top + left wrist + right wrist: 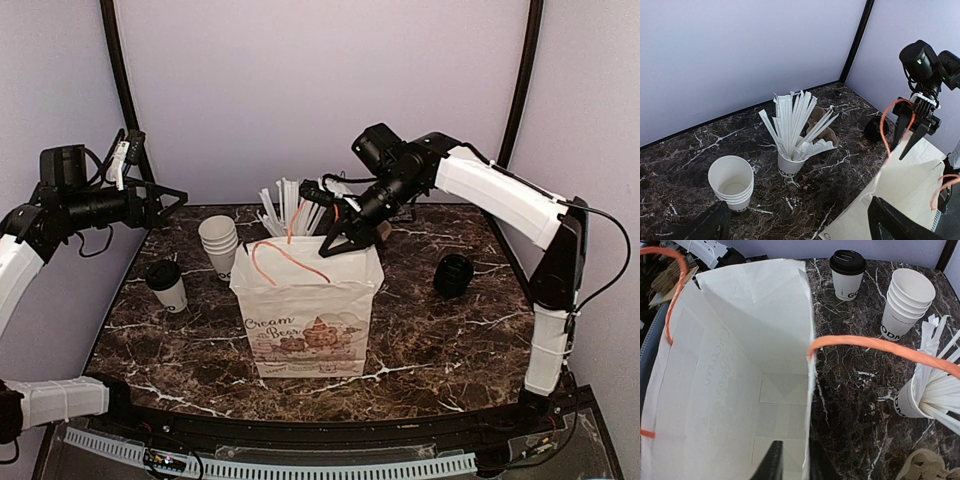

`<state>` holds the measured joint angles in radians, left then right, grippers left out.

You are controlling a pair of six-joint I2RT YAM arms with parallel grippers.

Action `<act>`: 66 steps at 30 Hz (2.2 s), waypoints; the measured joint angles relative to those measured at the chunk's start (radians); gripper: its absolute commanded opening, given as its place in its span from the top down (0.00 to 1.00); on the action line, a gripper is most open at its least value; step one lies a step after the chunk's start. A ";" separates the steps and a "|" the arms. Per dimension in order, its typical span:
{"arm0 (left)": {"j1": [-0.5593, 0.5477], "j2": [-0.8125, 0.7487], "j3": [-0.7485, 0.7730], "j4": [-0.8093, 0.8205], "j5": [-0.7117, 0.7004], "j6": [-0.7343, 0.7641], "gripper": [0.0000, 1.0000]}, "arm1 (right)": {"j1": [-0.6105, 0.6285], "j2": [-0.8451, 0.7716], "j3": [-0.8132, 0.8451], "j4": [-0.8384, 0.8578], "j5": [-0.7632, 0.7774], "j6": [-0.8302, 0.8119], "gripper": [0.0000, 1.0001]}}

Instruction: Pack the takeout coffee

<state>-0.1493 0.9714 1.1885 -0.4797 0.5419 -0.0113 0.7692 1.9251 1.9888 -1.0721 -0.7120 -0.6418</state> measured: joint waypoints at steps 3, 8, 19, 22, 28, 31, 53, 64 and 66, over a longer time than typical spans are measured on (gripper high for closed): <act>-0.001 -0.027 -0.027 0.001 0.045 -0.012 0.08 | -0.004 0.043 0.080 -0.025 0.019 0.005 0.52; -0.002 0.014 -0.005 0.014 0.086 -0.023 0.18 | -0.036 0.039 0.196 -0.088 -0.006 0.005 0.41; -0.002 0.095 0.001 0.085 0.143 -0.058 0.26 | -0.343 -0.176 0.026 -0.041 -0.080 0.028 0.66; -0.002 0.111 0.003 0.090 0.145 -0.067 0.28 | -0.396 -0.159 -0.069 0.083 0.014 0.115 0.79; -0.002 0.138 0.007 0.090 0.142 -0.088 0.33 | -0.391 0.033 -0.101 0.276 0.259 0.286 0.94; -0.002 0.143 0.007 0.089 0.142 -0.093 0.35 | -0.390 0.163 -0.039 0.311 0.335 0.333 0.97; -0.006 0.120 -0.018 0.085 0.151 -0.102 0.35 | -0.330 0.542 0.260 0.339 0.665 0.380 1.00; -0.006 0.109 -0.055 0.090 0.160 -0.112 0.35 | -0.328 0.539 0.160 0.320 0.689 0.359 1.00; -0.006 0.109 -0.060 0.090 0.162 -0.116 0.35 | -0.328 0.534 0.147 0.317 0.691 0.358 1.00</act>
<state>-0.1555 1.0805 1.1282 -0.3901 0.7040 -0.1268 0.4416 2.4588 2.1357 -0.7547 -0.0212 -0.2840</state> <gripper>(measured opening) 0.651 0.007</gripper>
